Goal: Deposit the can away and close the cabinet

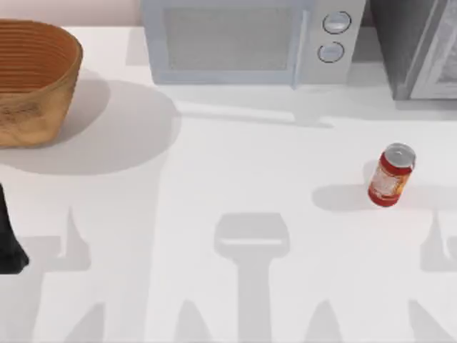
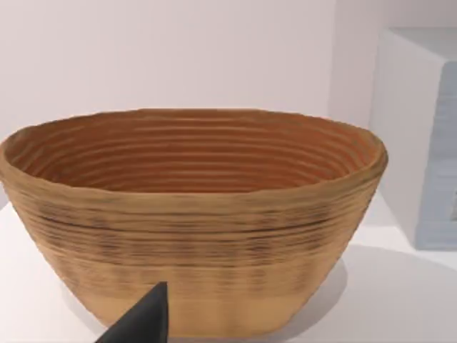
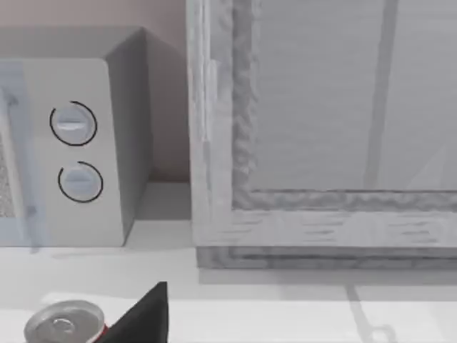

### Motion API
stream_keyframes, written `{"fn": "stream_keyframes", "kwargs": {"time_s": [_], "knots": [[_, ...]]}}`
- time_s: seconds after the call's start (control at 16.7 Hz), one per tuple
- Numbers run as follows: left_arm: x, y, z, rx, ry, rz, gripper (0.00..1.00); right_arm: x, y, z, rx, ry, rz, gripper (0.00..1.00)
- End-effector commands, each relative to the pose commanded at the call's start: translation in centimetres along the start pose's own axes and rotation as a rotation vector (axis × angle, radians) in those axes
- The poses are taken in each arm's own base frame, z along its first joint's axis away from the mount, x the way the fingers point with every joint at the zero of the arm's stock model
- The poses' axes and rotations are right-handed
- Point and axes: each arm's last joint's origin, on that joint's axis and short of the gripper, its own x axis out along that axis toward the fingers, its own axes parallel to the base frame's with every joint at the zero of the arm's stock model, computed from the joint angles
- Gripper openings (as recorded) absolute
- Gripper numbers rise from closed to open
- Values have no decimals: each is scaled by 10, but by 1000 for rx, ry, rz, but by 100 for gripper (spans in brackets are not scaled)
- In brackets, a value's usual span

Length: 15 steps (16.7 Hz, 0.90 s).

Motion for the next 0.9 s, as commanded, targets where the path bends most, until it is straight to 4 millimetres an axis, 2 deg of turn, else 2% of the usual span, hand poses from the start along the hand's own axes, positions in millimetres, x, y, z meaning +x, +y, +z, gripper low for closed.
{"fn": "stream_keyframes", "kwargs": {"time_s": [0.12, 0.24, 0.54, 0.72, 0.9], "knots": [[0, 0, 0, 0, 0, 0, 100, 0, 0, 0, 0, 0, 0, 100], [0, 0, 0, 0, 0, 0, 100, -1, 0, 9, 1, -42, -6, 100], [0, 0, 0, 0, 0, 0, 100, -1, 4, 52, 13, -224, -22, 100], [0, 0, 0, 0, 0, 0, 100, 11, 9, 68, 36, -262, -22, 100], [0, 0, 0, 0, 0, 0, 100, 33, 19, 69, 65, -230, -19, 100]]}}
